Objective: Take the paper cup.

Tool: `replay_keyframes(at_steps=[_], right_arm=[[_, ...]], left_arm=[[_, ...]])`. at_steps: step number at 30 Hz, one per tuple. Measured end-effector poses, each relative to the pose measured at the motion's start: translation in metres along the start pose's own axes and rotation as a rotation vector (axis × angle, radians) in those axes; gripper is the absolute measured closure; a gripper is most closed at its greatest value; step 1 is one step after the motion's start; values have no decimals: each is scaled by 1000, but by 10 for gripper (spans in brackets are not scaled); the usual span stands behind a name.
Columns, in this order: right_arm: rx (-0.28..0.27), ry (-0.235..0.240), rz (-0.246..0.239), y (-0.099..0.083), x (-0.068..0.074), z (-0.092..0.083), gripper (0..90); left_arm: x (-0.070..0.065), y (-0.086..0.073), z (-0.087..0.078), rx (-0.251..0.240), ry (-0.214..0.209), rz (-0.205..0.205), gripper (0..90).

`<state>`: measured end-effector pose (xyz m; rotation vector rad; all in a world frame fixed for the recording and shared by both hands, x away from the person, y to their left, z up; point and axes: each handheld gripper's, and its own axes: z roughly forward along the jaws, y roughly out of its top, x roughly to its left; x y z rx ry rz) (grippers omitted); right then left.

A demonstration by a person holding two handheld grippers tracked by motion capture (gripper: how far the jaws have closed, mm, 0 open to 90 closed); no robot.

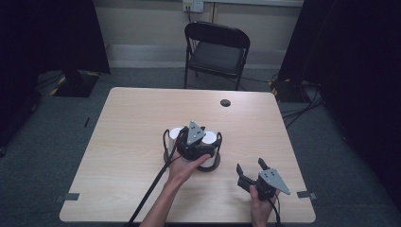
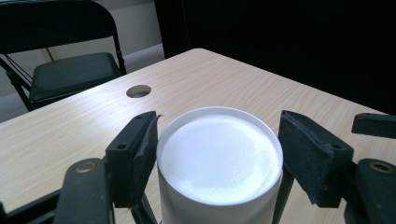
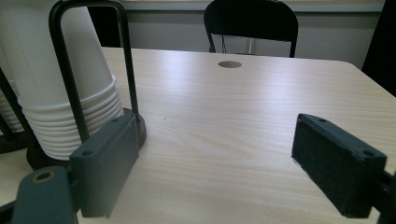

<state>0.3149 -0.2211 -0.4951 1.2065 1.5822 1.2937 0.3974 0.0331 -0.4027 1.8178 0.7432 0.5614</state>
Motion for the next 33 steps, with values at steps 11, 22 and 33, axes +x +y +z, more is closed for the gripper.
replay_keyframes(at_steps=[11,22,33], right_arm=[[-4,2,6,0,-1,0,142],[-3,0,7,0,-1,0,143],[-3,0,7,0,-1,0,143]], left_arm=[[-1,-2,5,11,16,13,341],[0,1,2,3,20,0,349],[1,6,-6,-50,21,-12,350]])
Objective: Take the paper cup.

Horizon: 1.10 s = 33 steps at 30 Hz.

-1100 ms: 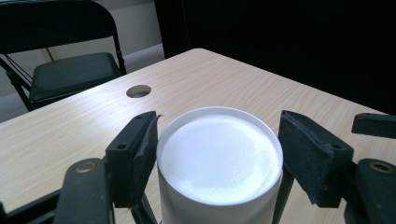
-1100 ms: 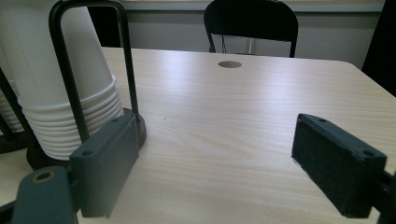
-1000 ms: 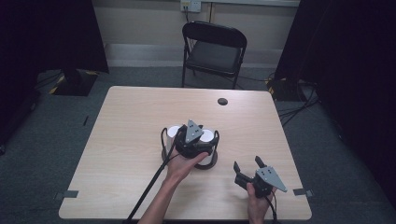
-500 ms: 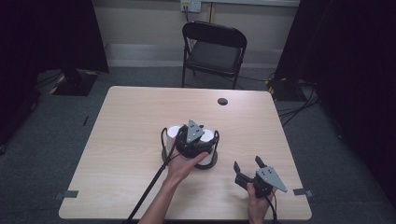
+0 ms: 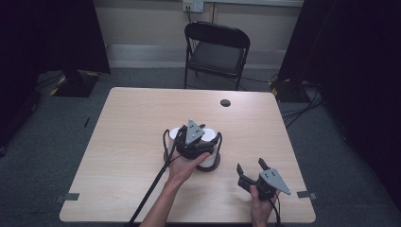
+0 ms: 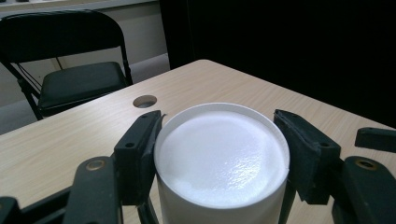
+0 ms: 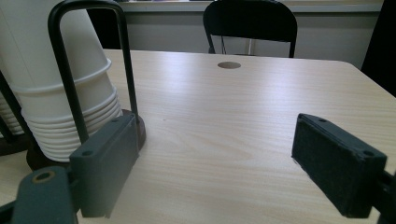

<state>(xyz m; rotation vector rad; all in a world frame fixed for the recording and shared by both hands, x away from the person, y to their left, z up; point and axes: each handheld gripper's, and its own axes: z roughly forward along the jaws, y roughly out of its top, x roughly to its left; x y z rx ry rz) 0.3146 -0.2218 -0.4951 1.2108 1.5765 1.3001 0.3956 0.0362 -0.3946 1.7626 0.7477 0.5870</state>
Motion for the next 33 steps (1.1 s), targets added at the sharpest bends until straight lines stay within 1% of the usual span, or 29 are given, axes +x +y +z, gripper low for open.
replay_keyframes(at_steps=[3,6,11,14,15,18,21,22,25,29,33], right_arm=[[0,0,0,0,0,0,143],[0,0,-1,0,0,0,143],[1,0,-1,0,0,0,143],[1,0,-2,0,0,0,143],[2,-1,-2,0,0,0,143],[2,0,-3,0,0,0,143],[2,0,-4,0,0,0,143],[2,0,-3,0,0,0,143],[2,1,-3,0,0,0,143],[2,2,-3,0,0,1,145],[3,3,-4,0,0,1,146]], left_arm=[[0,3,-2,-12,6,0,350],[1,6,-4,-9,4,-6,350],[2,9,-7,-30,3,-14,350],[2,10,-9,-43,-1,-12,350],[2,11,-9,-45,3,-15,350],[2,12,-10,-47,12,-6,350],[0,15,-10,-55,5,3,350],[-1,16,-10,-57,5,12,350],[-2,18,-10,-62,2,19,350],[-1,19,-11,-66,5,3,350],[1,21,-13,-83,12,-9,350]])
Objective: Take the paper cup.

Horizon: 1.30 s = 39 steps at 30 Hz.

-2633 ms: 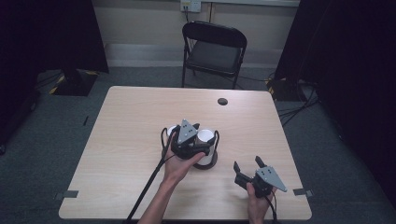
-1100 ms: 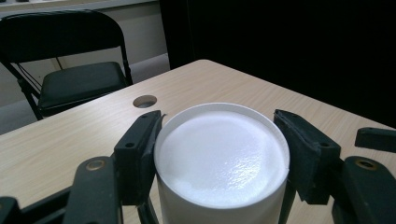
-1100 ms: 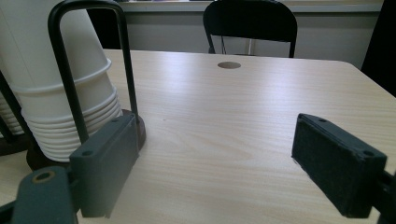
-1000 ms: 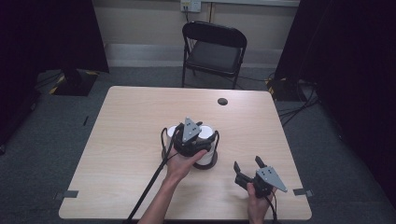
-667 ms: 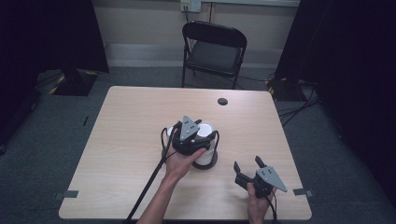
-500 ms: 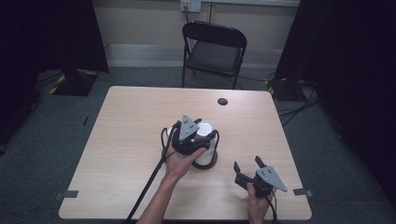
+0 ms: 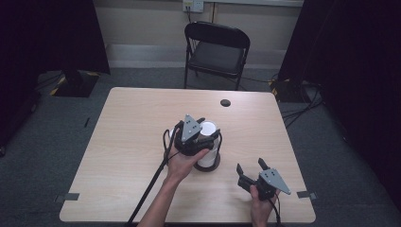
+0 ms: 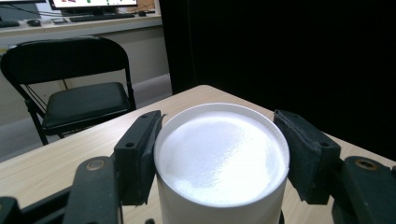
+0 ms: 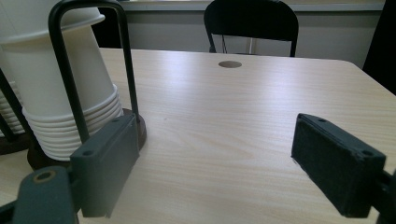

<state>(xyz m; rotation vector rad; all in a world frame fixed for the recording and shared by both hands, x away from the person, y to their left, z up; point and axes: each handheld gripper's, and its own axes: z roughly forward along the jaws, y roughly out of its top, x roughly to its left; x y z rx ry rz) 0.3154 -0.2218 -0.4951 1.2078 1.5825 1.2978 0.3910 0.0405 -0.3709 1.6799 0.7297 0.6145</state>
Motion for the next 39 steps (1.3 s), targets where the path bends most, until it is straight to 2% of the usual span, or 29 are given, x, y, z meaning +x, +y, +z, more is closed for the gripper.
replay_keyframes(at_steps=[7,11,17,25,29,34,39], right_arm=[[0,0,-2,0,0,0,148],[0,1,-2,0,0,0,149],[3,1,-1,0,0,0,150],[2,-3,-1,0,1,0,150],[5,-2,-2,0,1,0,150],[5,-3,-2,0,1,0,150],[5,-3,-4,0,1,0,150]], left_arm=[[2,3,-3,-14,8,-45,350],[-1,4,-4,-18,13,-20,350],[-2,6,-6,-20,9,-13,350],[-2,11,-10,-44,-10,-32,351],[-2,13,-12,-59,2,-47,351],[-1,15,-15,-73,10,-48,351],[-2,18,-20,-91,-2,-51,350]])
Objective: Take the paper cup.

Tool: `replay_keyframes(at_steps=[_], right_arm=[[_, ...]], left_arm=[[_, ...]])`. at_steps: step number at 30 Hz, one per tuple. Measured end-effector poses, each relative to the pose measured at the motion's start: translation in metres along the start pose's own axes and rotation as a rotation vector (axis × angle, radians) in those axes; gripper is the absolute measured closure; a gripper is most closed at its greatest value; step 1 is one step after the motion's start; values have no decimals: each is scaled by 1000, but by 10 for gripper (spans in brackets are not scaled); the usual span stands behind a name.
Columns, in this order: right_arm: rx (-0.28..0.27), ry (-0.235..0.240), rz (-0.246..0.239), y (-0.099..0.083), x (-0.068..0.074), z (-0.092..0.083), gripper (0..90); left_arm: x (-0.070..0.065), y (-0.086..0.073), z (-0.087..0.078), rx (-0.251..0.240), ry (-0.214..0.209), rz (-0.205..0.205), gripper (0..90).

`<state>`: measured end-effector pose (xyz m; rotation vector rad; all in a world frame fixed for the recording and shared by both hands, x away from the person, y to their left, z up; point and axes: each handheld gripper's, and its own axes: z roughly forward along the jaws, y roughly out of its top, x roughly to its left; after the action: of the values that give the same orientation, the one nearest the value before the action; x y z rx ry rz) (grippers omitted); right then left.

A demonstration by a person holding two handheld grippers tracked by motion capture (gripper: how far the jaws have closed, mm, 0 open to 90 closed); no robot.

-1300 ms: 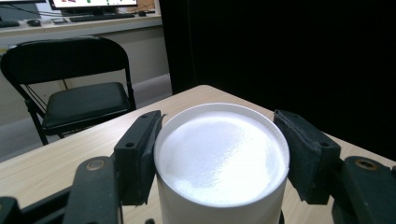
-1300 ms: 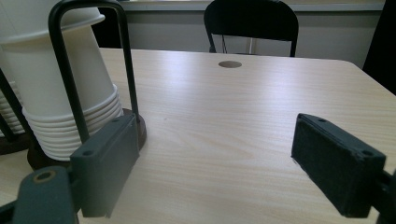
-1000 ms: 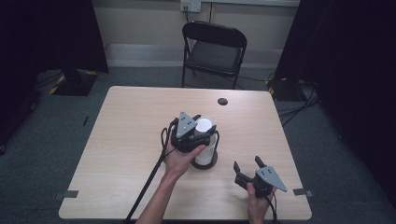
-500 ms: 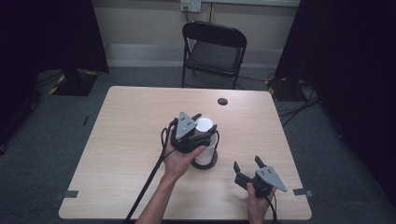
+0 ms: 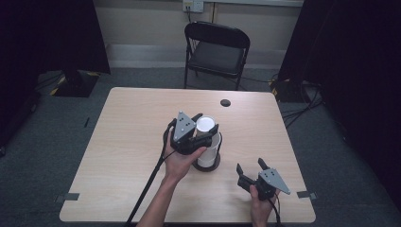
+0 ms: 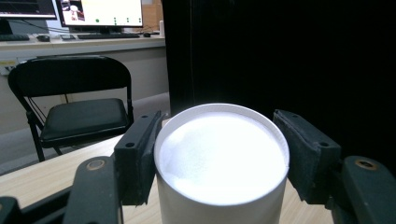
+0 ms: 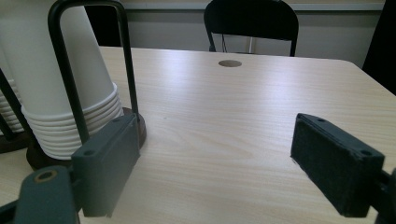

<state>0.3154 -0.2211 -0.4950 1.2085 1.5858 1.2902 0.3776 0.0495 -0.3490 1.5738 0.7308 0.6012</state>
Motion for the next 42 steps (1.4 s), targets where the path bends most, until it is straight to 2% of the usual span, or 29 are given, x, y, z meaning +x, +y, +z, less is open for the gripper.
replay_keyframes(at_steps=[15,19,21,24,26,28,30,34,36,42], right_arm=[[2,-1,-1,0,0,0,150],[2,-1,-1,0,0,0,150],[2,-1,-1,0,0,0,150],[2,1,-2,0,0,0,150],[0,4,-1,0,0,0,150],[0,4,1,0,0,0,150],[0,4,0,0,0,0,150],[-6,9,0,0,0,-1,150],[-18,10,17,-1,-2,-2,150],[-12,2,15,0,-1,-1,149]], left_arm=[[-1,7,-14,-36,-1,-8,351],[1,5,-17,-45,-24,-39,350],[1,4,-20,-45,-26,-43,350],[0,2,-25,-71,-16,-37,350],[2,-1,-29,-77,-32,-64,350],[3,-4,-33,-82,-31,-80,350],[4,-7,-36,-85,-38,-114,350],[8,-13,-42,-83,-51,-137,350],[10,-18,-46,-86,-63,-165,350],[9,-25,-52,-87,-75,-192,350]])
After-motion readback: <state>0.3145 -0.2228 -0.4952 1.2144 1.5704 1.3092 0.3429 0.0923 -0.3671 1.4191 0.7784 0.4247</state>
